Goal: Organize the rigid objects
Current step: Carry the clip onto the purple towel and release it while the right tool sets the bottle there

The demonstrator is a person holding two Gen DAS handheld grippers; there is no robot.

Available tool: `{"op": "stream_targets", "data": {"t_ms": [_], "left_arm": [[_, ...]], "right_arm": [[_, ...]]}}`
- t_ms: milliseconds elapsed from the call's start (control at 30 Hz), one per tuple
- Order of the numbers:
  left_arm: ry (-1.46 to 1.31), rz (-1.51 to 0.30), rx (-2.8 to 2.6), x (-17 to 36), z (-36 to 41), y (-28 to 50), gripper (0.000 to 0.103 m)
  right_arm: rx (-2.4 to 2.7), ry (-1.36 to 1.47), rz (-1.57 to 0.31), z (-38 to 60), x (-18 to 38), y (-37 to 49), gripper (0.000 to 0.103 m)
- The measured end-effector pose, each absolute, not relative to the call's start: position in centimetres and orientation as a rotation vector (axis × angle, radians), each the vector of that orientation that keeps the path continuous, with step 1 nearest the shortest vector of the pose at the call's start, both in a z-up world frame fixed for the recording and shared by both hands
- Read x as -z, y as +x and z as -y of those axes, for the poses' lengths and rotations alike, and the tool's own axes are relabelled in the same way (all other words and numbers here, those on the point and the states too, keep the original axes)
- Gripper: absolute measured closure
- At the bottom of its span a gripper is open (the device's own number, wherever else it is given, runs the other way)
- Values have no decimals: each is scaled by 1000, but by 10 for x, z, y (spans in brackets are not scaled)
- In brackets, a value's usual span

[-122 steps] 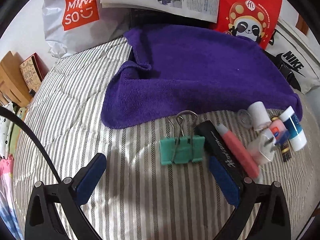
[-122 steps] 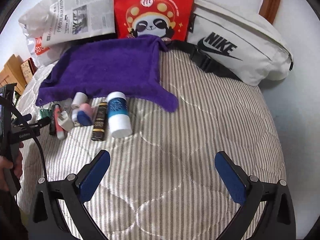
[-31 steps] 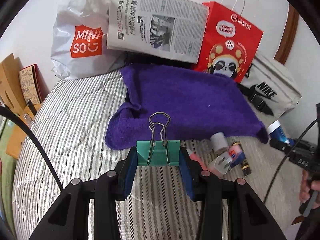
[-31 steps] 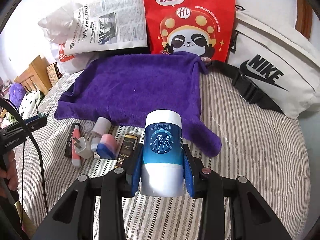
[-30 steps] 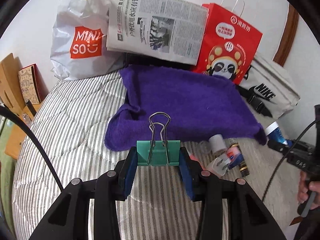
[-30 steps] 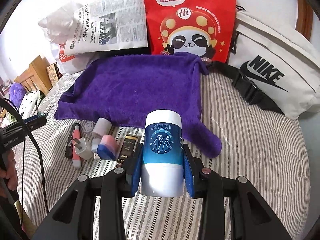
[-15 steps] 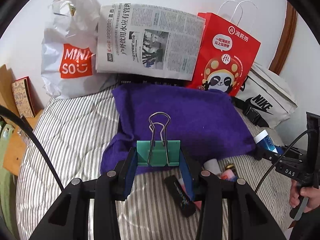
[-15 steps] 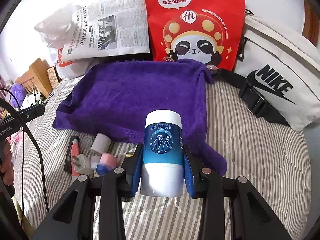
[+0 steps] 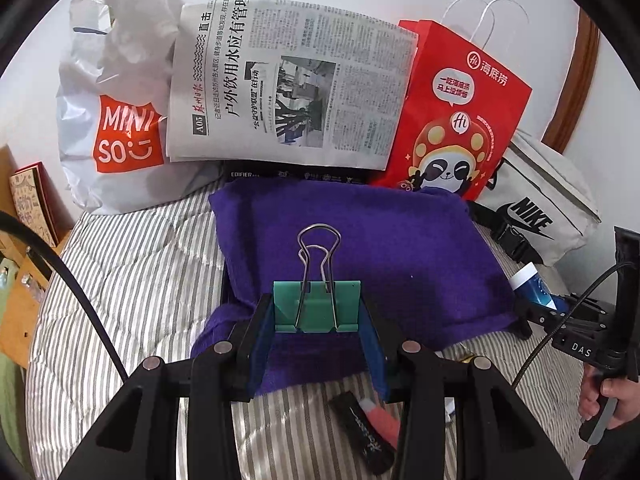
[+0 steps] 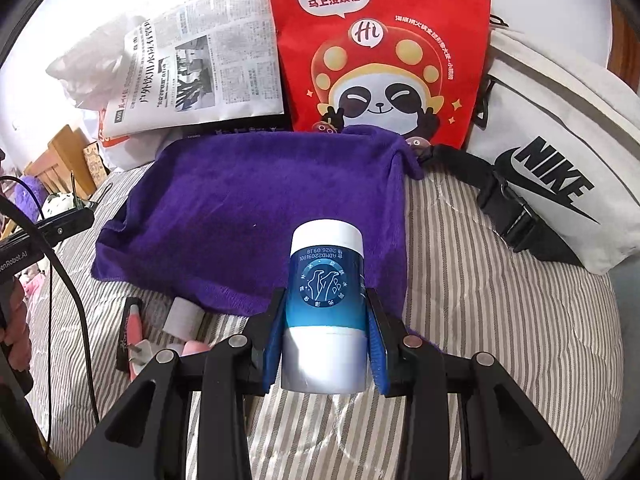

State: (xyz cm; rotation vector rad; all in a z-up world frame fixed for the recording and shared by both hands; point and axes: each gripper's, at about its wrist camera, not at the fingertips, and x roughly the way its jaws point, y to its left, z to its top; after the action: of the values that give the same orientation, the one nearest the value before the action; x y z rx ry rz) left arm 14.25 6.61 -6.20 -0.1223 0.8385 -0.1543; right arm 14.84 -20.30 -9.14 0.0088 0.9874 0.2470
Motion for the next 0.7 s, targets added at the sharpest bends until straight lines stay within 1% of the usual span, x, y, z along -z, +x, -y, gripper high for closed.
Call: {"op": "stream_targets", "data": {"t_ms": [233, 700], "left_arm": [[-122, -849, 138, 68, -69, 161, 64], [-147, -899, 155, 96, -77, 211, 64]], "right_arm": [[-250, 12, -982, 201, 95, 174, 67], [-240, -48, -981, 179, 115, 258, 67]]}}
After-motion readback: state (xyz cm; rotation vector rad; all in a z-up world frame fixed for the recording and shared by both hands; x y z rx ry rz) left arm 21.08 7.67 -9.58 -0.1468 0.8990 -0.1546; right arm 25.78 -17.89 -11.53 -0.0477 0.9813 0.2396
